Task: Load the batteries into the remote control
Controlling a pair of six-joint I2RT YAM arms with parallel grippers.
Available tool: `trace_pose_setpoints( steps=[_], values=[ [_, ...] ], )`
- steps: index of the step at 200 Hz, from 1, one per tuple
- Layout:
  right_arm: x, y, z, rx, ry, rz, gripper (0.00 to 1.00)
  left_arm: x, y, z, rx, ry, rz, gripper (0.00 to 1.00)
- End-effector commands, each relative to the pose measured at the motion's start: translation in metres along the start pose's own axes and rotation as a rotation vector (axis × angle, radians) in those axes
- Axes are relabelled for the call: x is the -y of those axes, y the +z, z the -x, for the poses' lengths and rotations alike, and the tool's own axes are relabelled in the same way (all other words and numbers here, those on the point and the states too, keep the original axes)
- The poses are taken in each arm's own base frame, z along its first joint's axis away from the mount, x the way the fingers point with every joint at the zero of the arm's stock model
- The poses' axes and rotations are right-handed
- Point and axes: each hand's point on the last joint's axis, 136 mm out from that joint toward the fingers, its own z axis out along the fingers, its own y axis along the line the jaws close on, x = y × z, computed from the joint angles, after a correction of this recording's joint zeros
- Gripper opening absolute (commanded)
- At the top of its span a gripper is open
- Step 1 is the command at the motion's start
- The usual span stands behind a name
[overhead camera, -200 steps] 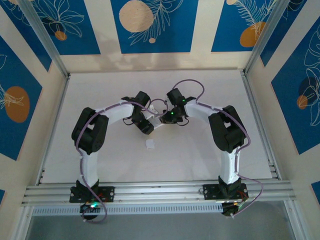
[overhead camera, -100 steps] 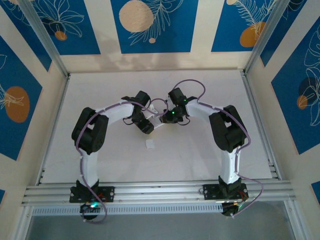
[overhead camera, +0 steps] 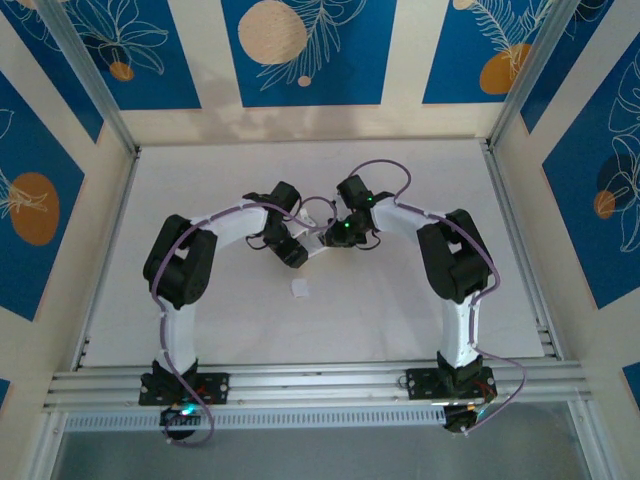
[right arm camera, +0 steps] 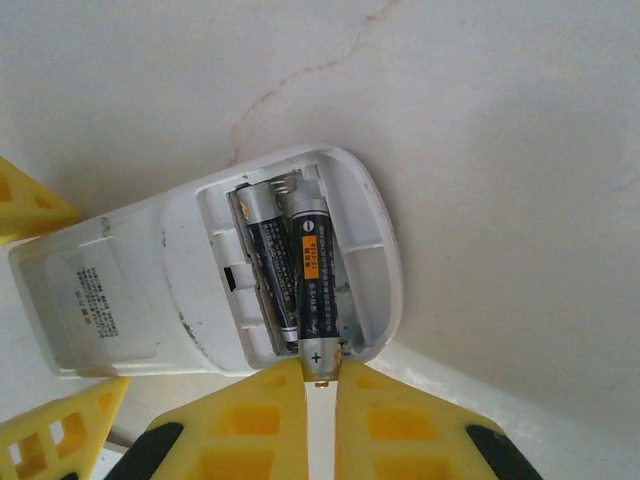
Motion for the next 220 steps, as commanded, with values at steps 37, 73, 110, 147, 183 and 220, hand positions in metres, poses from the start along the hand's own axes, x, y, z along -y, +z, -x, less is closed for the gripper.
trace_pose_setpoints(
  steps=[37, 73, 110, 147, 183, 220],
  values=[
    [-0.006, 0.009, 0.001, -0.034, 0.012, 0.025, 0.13, -0.001, 0.002, 0.000, -0.009, -0.002, -0.028, 0.67],
    [-0.011, 0.005, 0.001, -0.030, -0.009, 0.038, 0.13, -0.001, 0.003, -0.001, -0.013, -0.004, -0.027, 0.67],
    [-0.018, -0.007, 0.007, 0.005, -0.038, 0.057, 0.13, 0.000, 0.005, -0.001, -0.019, -0.006, -0.036, 0.65],
    [-0.019, -0.010, 0.009, 0.013, -0.040, 0.057, 0.13, 0.000, 0.006, -0.002, -0.025, -0.005, -0.036, 0.60],
    [-0.020, -0.010, 0.009, 0.013, -0.040, 0.058, 0.13, -0.001, 0.006, -0.003, -0.027, -0.001, -0.033, 0.57],
    [-0.020, -0.012, 0.013, 0.025, -0.041, 0.060, 0.13, -0.001, 0.006, -0.003, -0.028, 0.003, -0.036, 0.55]
  ],
)
